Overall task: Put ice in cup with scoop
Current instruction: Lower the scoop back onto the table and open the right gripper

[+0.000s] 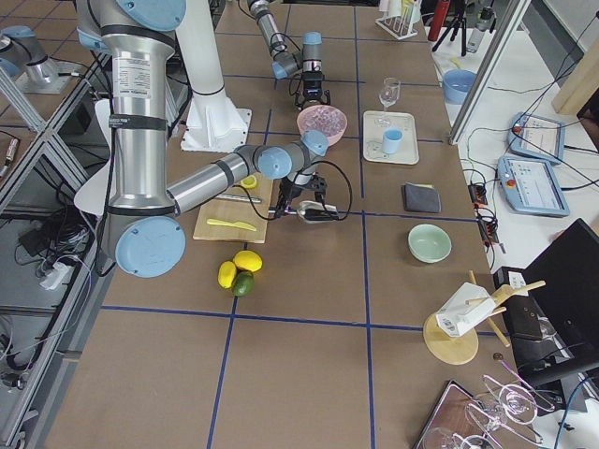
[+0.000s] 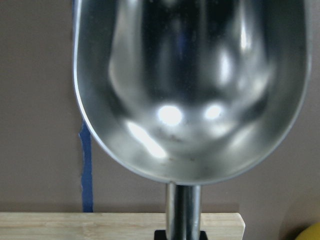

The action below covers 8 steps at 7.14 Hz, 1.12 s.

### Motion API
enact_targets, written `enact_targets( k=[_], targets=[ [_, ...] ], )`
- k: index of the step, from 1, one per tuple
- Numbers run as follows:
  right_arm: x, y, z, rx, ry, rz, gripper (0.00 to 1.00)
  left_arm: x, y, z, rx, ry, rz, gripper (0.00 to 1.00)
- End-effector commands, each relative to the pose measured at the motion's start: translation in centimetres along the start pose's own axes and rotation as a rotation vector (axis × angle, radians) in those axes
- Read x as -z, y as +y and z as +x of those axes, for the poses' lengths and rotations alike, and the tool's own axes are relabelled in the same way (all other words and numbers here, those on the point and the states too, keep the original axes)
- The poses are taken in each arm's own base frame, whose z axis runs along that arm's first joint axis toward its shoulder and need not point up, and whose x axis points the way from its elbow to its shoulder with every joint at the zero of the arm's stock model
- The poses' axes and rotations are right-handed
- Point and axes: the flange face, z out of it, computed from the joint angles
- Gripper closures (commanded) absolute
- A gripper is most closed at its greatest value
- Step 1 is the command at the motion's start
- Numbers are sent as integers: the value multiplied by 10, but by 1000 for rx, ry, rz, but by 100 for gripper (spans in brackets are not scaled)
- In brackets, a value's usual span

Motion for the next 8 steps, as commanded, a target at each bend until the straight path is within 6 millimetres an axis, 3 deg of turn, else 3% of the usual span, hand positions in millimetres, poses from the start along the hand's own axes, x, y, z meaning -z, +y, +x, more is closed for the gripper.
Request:
enact_targets(
  k=[1, 2, 5, 7, 8],
  targets=[
    [-15, -11, -20, 12, 3, -16, 76, 1, 0, -1, 1, -2, 2, 0],
    [-14, -14, -29, 16, 1, -11, 1, 1, -1, -1, -1, -2, 2, 0],
    [-3, -16, -38, 32, -15, 8, 0, 3, 1, -3, 1, -5, -1, 0],
    [61, -41, -20, -9, -64, 131, 0, 25, 7, -31, 10, -56, -6, 0],
    [85, -48, 1, -42, -78, 178, 0, 48, 30, -54, 29, -103, -38, 0]
  ],
)
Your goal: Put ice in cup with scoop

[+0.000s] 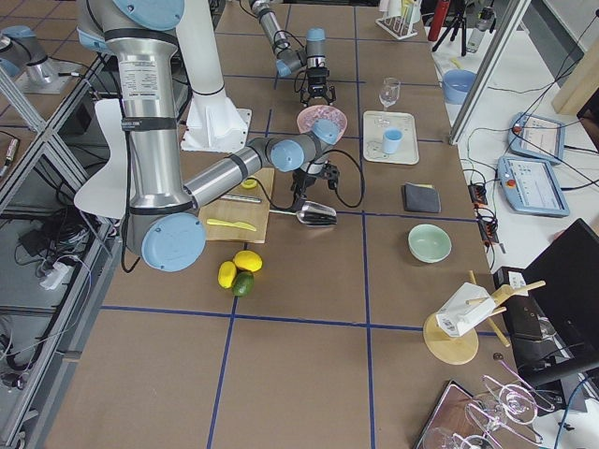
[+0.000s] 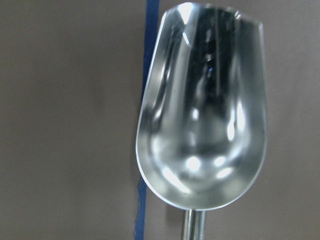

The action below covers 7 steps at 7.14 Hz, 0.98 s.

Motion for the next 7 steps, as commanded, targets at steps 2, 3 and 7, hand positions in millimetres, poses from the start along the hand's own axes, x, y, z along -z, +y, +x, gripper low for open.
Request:
enact_targets(
  k=[2, 3, 7],
  targets=[
    [77, -33, 73, 90, -13, 149, 0, 88, 68, -101, 80, -162, -153, 0],
    [91, -39, 100, 115, -4, 173, 0, 119, 81, -141, 51, -182, -259, 0],
    [123, -52, 274, 212, 42, 219, 0, 322, 140, -279, 417, -340, -582, 0]
  ],
)
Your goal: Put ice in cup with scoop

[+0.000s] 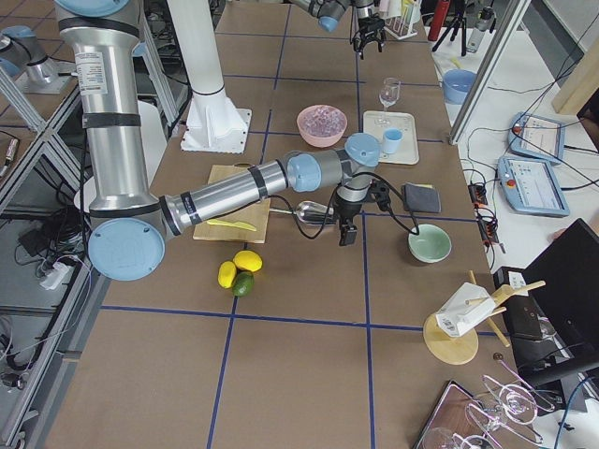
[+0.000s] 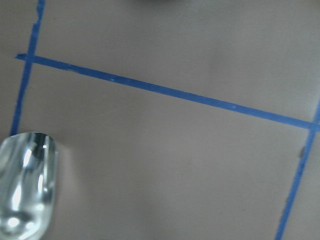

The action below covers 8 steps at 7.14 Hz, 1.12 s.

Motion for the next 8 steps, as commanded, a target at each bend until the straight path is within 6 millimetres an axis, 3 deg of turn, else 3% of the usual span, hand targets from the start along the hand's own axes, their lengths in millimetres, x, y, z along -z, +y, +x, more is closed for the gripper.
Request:
enact_targets(
  k=[1, 3, 4, 5, 6, 8],
  targets=[
    [15, 37, 86, 7, 12, 22, 0, 76, 76, -96, 293, -51, -147, 0],
    [9, 70, 120, -42, 6, 13, 0, 120, 150, -136, 557, -19, -254, 0],
    [8, 90, 136, -80, -7, 12, 0, 141, 206, -146, 652, -36, -266, 0],
    [2, 117, 155, -107, -17, 5, 0, 139, 251, -136, 715, 7, -266, 0],
    [-2, 131, 163, -127, -20, -2, 0, 139, 319, -115, 804, 70, -253, 0],
    [-3, 133, 163, -132, -19, -4, 0, 139, 363, -86, 860, 74, -301, 0]
  ],
)
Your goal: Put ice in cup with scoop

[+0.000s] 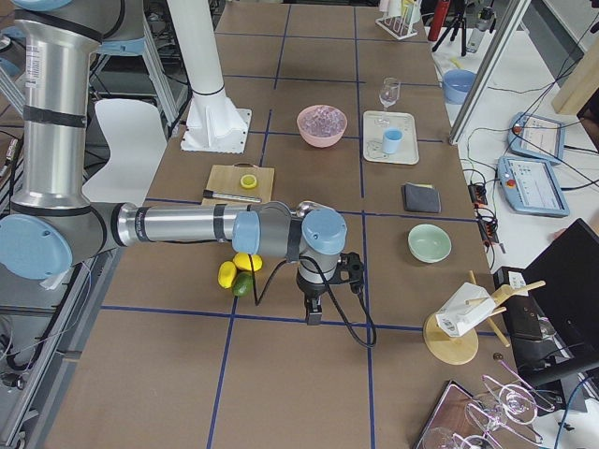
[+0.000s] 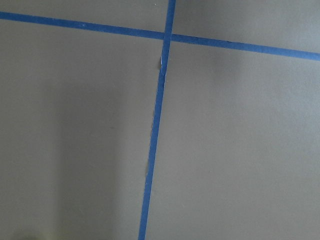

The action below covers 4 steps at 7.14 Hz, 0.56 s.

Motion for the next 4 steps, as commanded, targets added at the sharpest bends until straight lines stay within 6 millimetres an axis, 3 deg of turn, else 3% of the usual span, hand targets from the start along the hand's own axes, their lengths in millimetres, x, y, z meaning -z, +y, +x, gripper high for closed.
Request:
enact_targets(
  k=[1, 4],
  targets=[
    [0, 2, 2, -5, 0, 0, 0, -2, 40, -6, 27, -65, -29, 0],
    [2, -1, 0, -2, 1, 5, 0, 23, 29, 7, -24, -182, -9, 0]
  ],
)
